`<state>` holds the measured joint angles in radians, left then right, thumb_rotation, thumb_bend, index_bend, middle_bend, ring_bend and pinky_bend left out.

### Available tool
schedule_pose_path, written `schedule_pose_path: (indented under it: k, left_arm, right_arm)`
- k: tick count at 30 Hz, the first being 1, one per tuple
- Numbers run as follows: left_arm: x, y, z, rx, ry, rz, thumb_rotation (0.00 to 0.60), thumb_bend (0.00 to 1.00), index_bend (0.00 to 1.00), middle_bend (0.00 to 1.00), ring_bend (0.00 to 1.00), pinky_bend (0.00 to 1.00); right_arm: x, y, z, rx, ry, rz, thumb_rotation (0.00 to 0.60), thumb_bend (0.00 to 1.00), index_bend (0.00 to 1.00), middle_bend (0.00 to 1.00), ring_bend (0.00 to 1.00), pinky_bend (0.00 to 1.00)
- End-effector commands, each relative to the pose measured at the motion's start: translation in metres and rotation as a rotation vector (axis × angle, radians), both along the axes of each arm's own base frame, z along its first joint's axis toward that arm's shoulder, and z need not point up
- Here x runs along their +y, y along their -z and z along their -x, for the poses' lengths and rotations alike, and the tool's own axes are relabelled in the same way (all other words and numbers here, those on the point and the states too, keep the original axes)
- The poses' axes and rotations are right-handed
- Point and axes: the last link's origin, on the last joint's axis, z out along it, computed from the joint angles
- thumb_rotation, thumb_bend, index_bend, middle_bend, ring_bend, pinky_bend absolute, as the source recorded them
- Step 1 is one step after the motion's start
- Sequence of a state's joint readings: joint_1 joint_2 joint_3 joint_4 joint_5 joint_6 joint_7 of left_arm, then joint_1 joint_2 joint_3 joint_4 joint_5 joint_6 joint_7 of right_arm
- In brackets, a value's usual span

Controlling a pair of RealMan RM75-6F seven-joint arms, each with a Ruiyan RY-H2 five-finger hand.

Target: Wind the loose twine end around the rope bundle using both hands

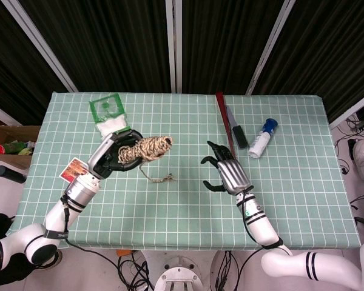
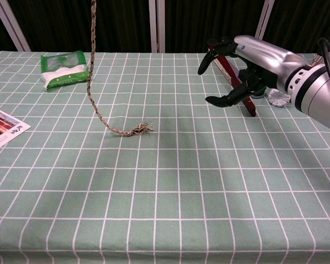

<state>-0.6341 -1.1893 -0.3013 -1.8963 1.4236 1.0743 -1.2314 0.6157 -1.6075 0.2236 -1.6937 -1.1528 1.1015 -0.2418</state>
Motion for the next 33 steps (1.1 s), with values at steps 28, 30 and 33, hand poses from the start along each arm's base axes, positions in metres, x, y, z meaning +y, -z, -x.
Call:
schedule_pose_path:
  k: [28,30,33]
  left_arm:
    - [0.005,0.004,0.003,-0.004,-0.014,0.022,0.600,0.44,0.80,0.82,0.70,0.82]
    - [0.006,0.004,0.005,-0.006,-0.018,0.022,0.600,0.44,0.80,0.82,0.70,0.82]
    - [0.007,0.004,0.007,-0.008,-0.021,0.024,0.600,0.44,0.80,0.82,0.70,0.82]
  right_arm:
    - [-0.028,0.094,-0.060,0.186,-0.070,-0.008,0.600,0.24,0.46,0.00,0.00,0.00]
    - [-0.029,0.099,-0.064,0.188,-0.076,-0.019,0.600,0.24,0.47,0.00,0.00,0.00]
    - [-0.029,0.106,-0.068,0.187,-0.081,-0.034,0.600,0.24,0.47,0.00,0.00,0.00]
